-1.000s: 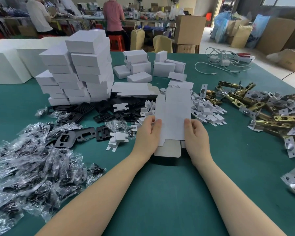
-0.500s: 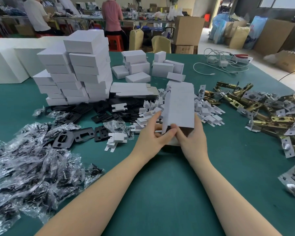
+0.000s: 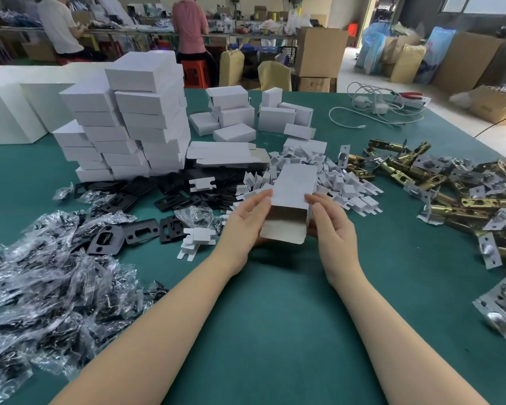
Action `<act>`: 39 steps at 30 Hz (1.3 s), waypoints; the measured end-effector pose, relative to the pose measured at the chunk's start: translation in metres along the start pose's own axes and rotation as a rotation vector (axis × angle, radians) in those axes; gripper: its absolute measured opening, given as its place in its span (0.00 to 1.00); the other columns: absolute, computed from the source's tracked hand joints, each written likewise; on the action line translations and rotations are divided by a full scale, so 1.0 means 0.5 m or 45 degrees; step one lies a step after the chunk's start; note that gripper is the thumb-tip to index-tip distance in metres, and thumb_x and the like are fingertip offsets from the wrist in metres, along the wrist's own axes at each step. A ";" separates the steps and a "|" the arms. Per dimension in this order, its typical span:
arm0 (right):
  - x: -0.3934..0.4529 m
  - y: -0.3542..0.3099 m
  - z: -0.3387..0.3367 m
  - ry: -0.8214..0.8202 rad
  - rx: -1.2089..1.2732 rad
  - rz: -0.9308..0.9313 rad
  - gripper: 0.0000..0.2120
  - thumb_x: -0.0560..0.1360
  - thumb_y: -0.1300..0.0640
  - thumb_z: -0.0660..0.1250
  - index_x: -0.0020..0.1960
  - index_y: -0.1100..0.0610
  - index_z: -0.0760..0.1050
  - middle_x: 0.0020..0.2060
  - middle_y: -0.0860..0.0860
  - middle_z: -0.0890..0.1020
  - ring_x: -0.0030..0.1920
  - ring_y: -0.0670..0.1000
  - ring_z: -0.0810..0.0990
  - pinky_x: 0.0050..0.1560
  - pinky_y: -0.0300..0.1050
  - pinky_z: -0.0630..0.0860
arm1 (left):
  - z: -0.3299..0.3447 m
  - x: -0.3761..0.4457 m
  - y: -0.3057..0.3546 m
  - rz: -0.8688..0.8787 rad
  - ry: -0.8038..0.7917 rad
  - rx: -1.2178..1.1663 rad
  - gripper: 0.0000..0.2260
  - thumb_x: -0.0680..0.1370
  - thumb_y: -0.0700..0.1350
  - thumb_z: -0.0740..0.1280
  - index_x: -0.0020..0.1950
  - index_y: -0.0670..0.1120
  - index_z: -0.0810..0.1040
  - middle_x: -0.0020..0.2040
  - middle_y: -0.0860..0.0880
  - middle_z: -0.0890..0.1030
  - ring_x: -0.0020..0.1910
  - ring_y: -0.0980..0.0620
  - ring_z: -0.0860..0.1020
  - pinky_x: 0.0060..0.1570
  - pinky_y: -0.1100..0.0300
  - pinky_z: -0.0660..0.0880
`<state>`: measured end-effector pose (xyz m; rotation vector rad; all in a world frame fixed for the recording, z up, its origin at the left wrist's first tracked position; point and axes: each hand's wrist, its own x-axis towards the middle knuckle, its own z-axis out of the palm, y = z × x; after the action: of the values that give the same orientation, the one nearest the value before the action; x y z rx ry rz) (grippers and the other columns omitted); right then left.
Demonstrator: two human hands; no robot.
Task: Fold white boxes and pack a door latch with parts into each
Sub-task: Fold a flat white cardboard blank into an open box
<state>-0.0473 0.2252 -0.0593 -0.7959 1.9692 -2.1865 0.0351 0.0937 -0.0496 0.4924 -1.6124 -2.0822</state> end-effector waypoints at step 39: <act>-0.020 -0.013 -0.020 -0.240 -0.640 -0.601 0.18 0.70 0.71 0.71 0.55 0.54 0.78 0.64 0.42 0.72 0.64 0.49 0.75 0.54 0.55 0.80 | -0.025 0.005 -0.004 0.202 0.107 -0.001 0.09 0.68 0.44 0.78 0.41 0.57 0.83 0.41 0.49 0.79 0.44 0.49 0.75 0.50 0.50 0.74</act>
<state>-0.0412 0.2395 -0.0566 -1.6116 2.4512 -1.7088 0.0396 0.0824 -0.0547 0.4309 -1.5502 -1.9207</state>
